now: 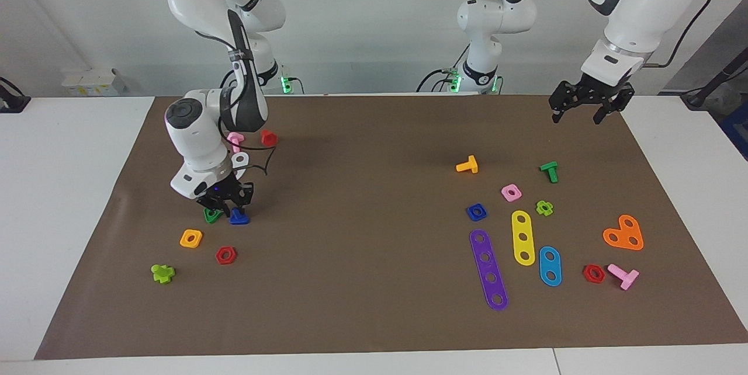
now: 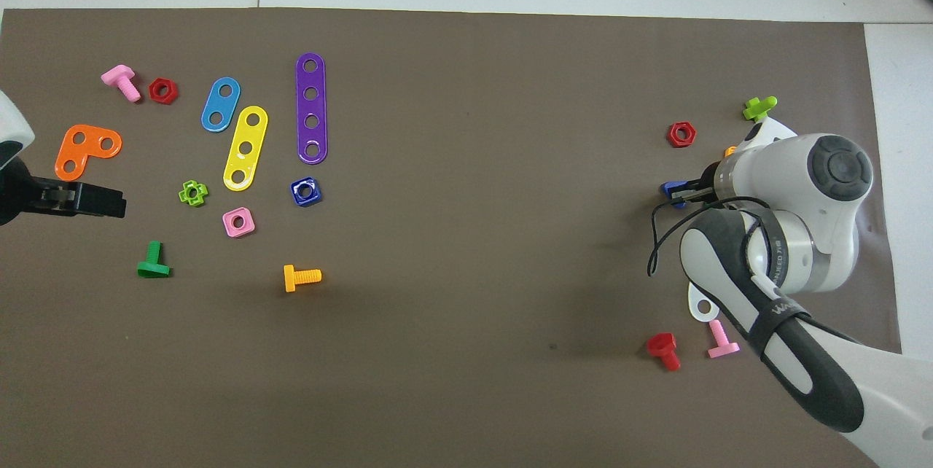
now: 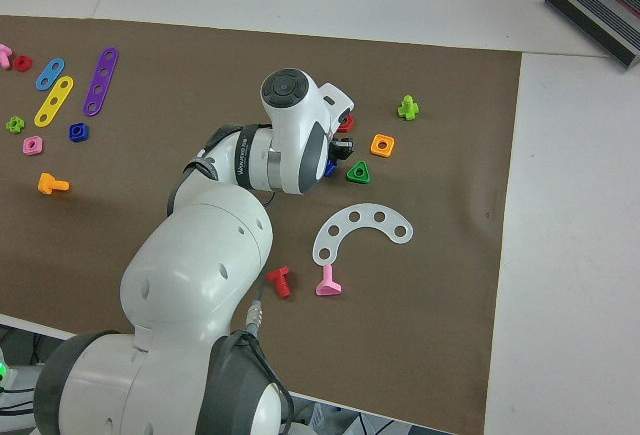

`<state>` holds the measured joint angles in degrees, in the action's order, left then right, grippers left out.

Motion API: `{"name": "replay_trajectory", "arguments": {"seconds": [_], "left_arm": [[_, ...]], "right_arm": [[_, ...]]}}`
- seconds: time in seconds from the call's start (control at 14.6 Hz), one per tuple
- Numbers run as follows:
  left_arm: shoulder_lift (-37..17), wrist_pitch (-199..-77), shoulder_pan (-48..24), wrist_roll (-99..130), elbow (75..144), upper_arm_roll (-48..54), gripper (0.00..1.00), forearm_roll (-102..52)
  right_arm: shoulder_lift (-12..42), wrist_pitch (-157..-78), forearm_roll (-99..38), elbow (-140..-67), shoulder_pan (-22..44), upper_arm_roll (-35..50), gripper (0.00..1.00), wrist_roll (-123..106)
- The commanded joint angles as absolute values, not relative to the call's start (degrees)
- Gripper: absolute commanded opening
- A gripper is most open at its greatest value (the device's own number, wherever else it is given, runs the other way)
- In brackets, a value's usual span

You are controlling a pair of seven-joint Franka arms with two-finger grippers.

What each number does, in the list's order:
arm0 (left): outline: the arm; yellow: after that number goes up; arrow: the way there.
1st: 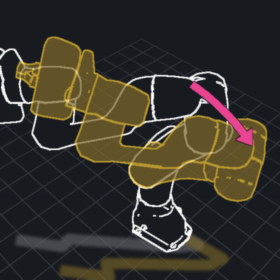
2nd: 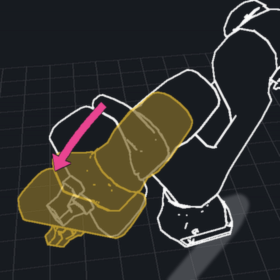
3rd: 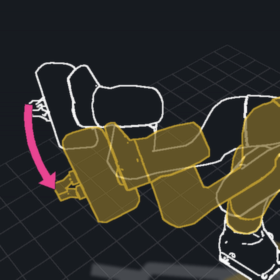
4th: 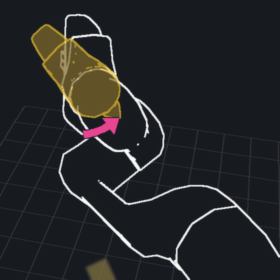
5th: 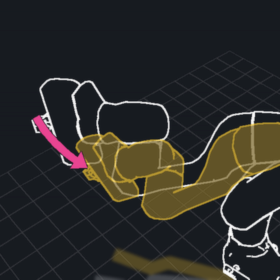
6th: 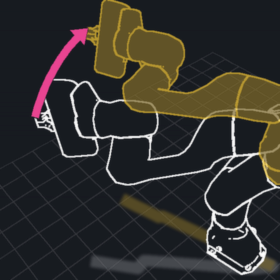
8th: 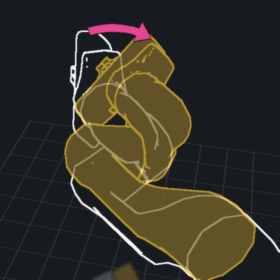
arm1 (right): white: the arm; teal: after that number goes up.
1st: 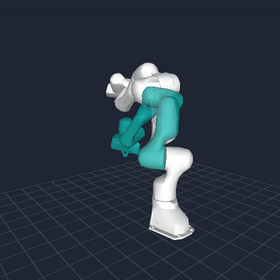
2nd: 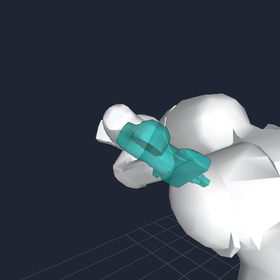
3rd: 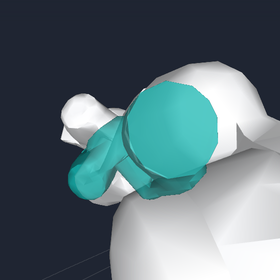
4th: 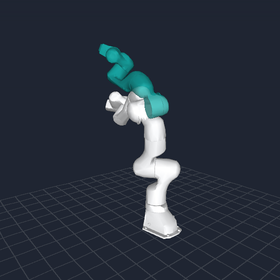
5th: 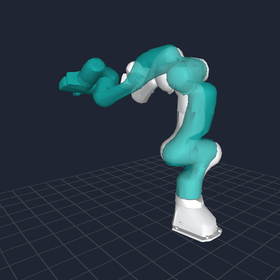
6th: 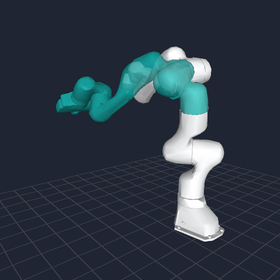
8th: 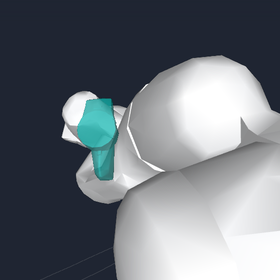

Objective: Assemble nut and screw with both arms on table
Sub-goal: 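Grasp the blue bolt with the right gripper and lift it, then carry the blue bolt to the table centre and set it upright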

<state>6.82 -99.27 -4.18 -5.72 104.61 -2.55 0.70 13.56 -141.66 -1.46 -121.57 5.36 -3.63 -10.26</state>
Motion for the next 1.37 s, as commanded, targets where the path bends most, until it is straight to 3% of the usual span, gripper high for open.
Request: {"name": "replay_trajectory", "arguments": {"seconds": [0.0, 0.14, 0.21, 0.27, 0.34, 0.62, 0.89, 1.1, 1.3], "left_arm": [[8.0, -99.8, -4.0, -6.2, 105.6, -2.5, 1.00, 1.9], [8.0, -99.8, -4.0, -6.2, 105.6, -2.5, 1.00, 1.9], [8.0, -99.8, -4.0, -6.2, 105.6, -2.5, 1.00, 1.9], [8.0, -99.8, -4.0, -6.2, 105.6, -2.5, 1.00, 1.9], [8.0, -99.8, -4.0, -6.2, 105.6, -2.5, 1.00, 1.9], [8.0, -99.8, -4.0, -6.2, 105.6, -2.5, 1.00, 1.9], [8.0, -99.8, -4.0, -6.2, 105.6, -2.5, 1.00, 1.9], [8.0, -99.8, -4.0, -6.2, 105.6, -2.5, 1.00, 1.9], [8.0, -99.8, -4.0, -6.2, 105.6, -2.5, 1.00, 1.9]], "right_arm": [[12.8, -143.2, -2.9, -122.8, 5.1, -3.3, 0.37, -12.0], [12.8, -143.2, -2.9, -122.8, 5.1, -3.3, 0.32, -12.0], [12.8, -143.1, -2.9, -122.9, 5.1, -3.3, 0.22, -12.0], [12.8, -143.1, -2.9, -122.9, 5.1, -3.3, 0.04, -12.0], [12.8, -143.1, -2.9, -122.9, 5.1, -3.3, 0.00, -11.9], [13.4, -141.4, -3.6, -121.0, 5.3, -3.3, 0.00, -10.0], [11.4, -131.7, -3.6, -111.8, 7.5, -3.2, 0.00, -1.7], [12.7, -122.8, -2.9, -100.5, 12.6, -3.2, 0.00, 8.1], [15.0, -122.4, -1.6, -95.0, 20.0, -3.2, 0.00, 21.1]]}}
